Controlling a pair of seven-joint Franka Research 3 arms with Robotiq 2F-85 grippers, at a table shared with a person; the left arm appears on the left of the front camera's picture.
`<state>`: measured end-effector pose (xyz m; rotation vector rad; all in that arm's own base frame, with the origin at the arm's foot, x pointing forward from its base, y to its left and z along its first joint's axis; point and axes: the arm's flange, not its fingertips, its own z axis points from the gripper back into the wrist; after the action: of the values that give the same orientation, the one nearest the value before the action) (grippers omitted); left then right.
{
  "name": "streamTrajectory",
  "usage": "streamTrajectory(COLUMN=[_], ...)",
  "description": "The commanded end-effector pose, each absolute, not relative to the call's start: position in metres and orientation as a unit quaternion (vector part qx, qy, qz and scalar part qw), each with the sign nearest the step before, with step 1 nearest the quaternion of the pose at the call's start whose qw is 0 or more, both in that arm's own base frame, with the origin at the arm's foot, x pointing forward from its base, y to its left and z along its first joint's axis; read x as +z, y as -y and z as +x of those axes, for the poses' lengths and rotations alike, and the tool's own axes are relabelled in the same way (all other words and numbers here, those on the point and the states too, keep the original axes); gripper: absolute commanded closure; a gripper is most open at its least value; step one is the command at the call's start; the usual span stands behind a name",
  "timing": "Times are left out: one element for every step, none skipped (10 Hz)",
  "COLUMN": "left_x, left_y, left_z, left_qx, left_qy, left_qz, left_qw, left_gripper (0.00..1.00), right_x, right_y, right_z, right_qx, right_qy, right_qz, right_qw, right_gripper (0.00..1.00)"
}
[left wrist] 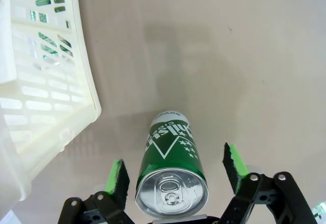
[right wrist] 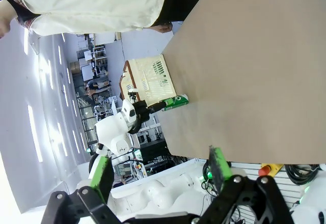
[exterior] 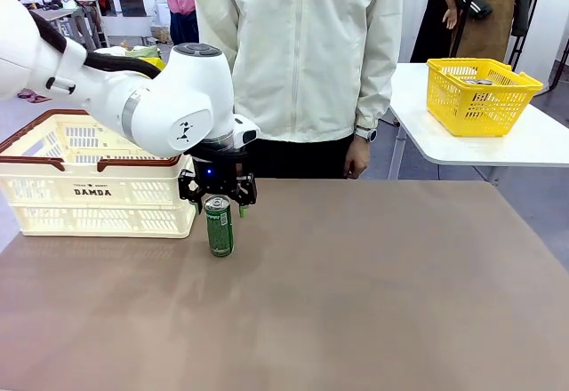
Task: Place the drinks into the Shopping basket.
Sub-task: Pick up one drink and place it into the Shopping basket.
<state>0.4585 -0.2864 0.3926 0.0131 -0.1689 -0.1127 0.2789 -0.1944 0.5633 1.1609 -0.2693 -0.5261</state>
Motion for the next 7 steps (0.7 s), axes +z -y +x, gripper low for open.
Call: streamTrajectory(left_x=[0.3961,0.396,0.3964,0.3962,0.3956,0.3954,0.3951], left_y=[0.286,0.2863,0.2861,0.2859,0.2859,0.2857,0.2853], left_z=[0.4611,0.4605,0.4601,0.4602,0.4602,0.4601,0.4597], left_qx=[-0.059,-0.072,-0.078,-0.079,-0.082,-0.083,-0.084], left_qy=[0.084,0.076,0.068,0.065,0.057,0.053,0.05], left_qz=[0.013,0.018,0.021,0.025,0.028,0.03,0.03], left_qw=[0.995,0.994,0.994,0.994,0.995,0.995,0.995], left_gripper=[0.73,1.0,1.0,1.0,1.0,1.0,1.0], right_x=[0.5687,0.5687,0.5687,0.5687,0.5687,0.5687,0.5687], right_y=[0.1954,0.1954,0.1954,0.1954,0.1954,0.1954,0.1954], right_z=[0.2797,0.2797,0.2797,0.2797,0.2797,0.2797,0.2797], right_qx=[-0.248,-0.248,-0.248,-0.248,-0.248,-0.248,-0.248], right_qy=[0.123,0.123,0.123,0.123,0.123,0.123,0.123], right_qz=[0.544,0.544,0.544,0.544,0.544,0.544,0.544], right_qw=[0.792,0.792,0.792,0.792,0.792,0.792,0.792], right_gripper=[0.0,0.0,0.0,0.0,0.0,0.0,0.0])
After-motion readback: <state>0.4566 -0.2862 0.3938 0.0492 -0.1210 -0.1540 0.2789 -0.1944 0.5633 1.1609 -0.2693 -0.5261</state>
